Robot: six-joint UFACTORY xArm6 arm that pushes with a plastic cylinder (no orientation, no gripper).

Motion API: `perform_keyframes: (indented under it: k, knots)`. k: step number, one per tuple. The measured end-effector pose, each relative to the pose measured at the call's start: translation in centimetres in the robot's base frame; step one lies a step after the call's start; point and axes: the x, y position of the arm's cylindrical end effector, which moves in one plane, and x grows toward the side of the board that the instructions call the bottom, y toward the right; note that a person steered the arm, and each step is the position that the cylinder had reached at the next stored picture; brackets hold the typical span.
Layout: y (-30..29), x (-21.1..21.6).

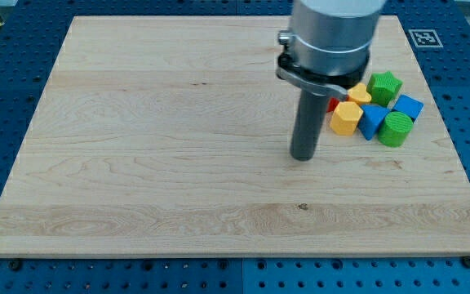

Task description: Move your arm a bit down

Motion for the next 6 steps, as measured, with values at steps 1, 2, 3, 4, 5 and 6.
perform_keyframes:
  k: [1, 2, 3, 4, 5, 6]
  knots:
    - [2.7, 0.2]
    - [4.9, 0.4]
    - [5.1, 0.4]
    - [5.1, 0.4]
    - [5.1, 0.6]
    - [5.1, 1.1]
